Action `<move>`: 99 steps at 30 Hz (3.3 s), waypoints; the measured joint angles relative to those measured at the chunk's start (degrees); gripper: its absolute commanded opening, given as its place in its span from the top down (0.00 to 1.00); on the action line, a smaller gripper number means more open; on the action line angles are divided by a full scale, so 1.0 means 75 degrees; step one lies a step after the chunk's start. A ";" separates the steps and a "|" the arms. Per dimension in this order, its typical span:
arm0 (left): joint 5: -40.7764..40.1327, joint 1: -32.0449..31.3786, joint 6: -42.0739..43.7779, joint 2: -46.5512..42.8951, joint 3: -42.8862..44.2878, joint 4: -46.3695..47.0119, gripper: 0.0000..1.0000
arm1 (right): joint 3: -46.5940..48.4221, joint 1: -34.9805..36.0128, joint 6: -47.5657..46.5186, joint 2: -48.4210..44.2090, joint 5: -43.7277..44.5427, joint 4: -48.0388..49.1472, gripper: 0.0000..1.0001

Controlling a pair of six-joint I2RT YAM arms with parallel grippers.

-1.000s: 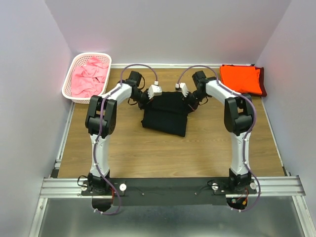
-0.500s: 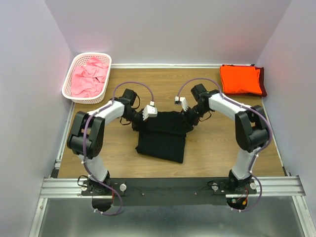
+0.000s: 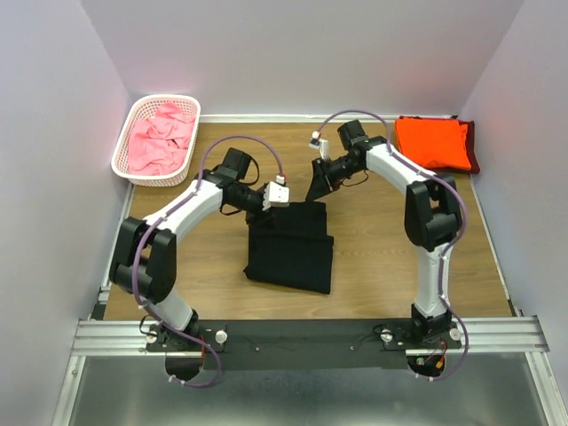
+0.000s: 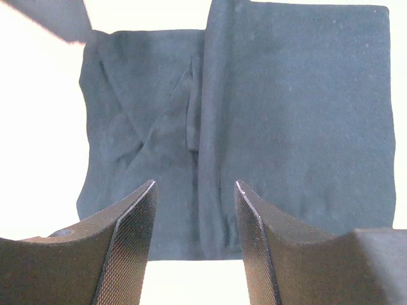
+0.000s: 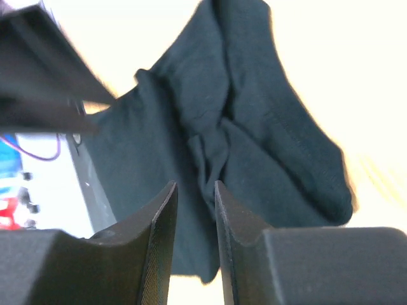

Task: Fold and stack the t-shirts
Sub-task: Fold the tshirt

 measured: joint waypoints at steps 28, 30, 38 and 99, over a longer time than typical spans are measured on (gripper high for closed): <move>-0.0624 -0.1067 -0.0560 0.1673 -0.0192 0.1064 0.96 | 0.0551 0.1093 0.1816 0.2381 -0.0962 0.0874 0.69; -0.0635 -0.1070 -0.0527 0.1512 -0.0280 0.1049 1.00 | 0.0481 0.1081 0.1775 0.2460 -0.1055 0.0880 0.70; -0.0734 -0.1043 -0.0533 0.0507 -0.0117 0.0938 1.00 | 0.0268 0.1032 0.1489 0.2460 -0.1361 0.1003 0.70; -0.1547 -0.0667 0.0577 0.1075 0.0918 0.1635 1.00 | 0.0804 0.0810 -0.0962 0.2320 -0.0571 0.0452 0.69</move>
